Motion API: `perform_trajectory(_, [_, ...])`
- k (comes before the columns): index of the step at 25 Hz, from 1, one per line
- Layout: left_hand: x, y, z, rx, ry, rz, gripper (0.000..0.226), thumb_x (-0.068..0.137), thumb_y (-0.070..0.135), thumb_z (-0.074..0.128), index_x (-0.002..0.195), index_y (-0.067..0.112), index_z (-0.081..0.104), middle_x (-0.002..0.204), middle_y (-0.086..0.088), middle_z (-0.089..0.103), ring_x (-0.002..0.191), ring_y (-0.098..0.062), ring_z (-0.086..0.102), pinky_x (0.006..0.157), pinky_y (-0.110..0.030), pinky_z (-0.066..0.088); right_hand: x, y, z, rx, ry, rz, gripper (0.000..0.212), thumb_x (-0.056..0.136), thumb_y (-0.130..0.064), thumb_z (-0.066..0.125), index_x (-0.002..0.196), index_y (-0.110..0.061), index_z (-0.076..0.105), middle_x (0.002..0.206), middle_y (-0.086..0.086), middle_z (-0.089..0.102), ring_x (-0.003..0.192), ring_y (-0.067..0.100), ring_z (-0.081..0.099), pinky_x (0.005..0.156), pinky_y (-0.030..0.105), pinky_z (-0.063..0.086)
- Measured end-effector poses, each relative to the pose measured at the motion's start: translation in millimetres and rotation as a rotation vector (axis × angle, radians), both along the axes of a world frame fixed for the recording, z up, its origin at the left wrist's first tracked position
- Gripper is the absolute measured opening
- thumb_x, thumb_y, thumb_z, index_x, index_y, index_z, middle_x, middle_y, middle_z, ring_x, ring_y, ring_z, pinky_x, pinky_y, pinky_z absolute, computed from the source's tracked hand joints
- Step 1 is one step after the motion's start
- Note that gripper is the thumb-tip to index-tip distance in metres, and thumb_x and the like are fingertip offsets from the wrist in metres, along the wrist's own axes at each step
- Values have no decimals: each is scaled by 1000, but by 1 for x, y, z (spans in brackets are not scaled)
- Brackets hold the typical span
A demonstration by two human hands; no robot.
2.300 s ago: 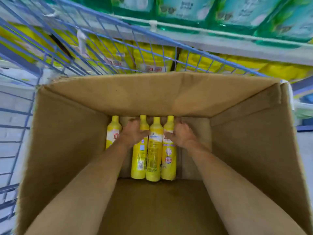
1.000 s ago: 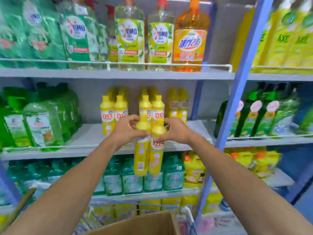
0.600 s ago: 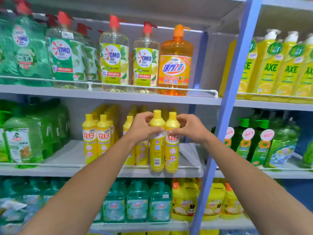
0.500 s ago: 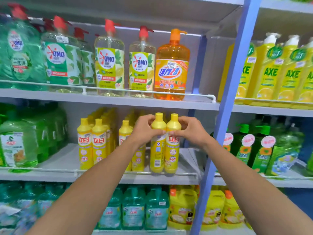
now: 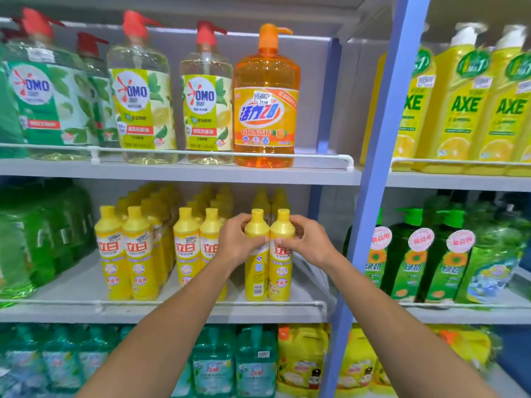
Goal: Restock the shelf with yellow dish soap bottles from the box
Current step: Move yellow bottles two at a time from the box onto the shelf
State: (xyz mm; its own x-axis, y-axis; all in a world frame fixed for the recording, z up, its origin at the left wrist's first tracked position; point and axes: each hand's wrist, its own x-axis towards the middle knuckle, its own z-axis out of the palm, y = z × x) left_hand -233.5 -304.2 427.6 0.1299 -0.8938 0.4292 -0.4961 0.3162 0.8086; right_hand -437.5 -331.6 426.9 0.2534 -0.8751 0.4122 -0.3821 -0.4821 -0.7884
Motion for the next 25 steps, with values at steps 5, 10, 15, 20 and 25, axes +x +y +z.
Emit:
perform_trajectory(5, [12,1,-10,117,165,-202,57,72,5,87,121,14,61,109,1,72,93,-3,69,79,-18,57,0,-4,-22,80,-117,-1,64,77,-25,87,133,-14,60,118,-1,73,106,9,71,94,31,58])
perform_trajectory(10, [23,0,-35,236,114,-313,59,74,5,86,126,12,58,120,4,69,105,-1,67,84,-14,54,-3,0,-38,171,-51,37,54,78,-21,87,125,-13,63,113,-7,74,99,1,71,81,17,57])
perform_trajectory(15, [6,-3,-55,141,160,-167,60,71,17,90,118,15,53,113,2,69,104,-13,69,81,-27,60,0,0,-55,171,-80,-21,49,77,-23,87,120,-21,63,111,-11,73,100,1,71,82,17,55])
perform_trajectory(20, [-8,-3,-61,102,97,-27,67,63,36,94,114,20,52,104,12,66,95,0,64,77,-23,55,3,3,-55,149,-89,-55,48,78,-23,85,119,-27,60,108,-19,70,97,-9,67,76,10,53])
perform_trajectory(25, [10,3,-76,196,99,-240,62,78,7,83,132,16,52,119,8,66,113,-7,64,94,-25,56,-4,4,-63,141,-42,-53,55,78,-25,86,127,-22,60,113,-14,69,101,-6,66,78,6,51])
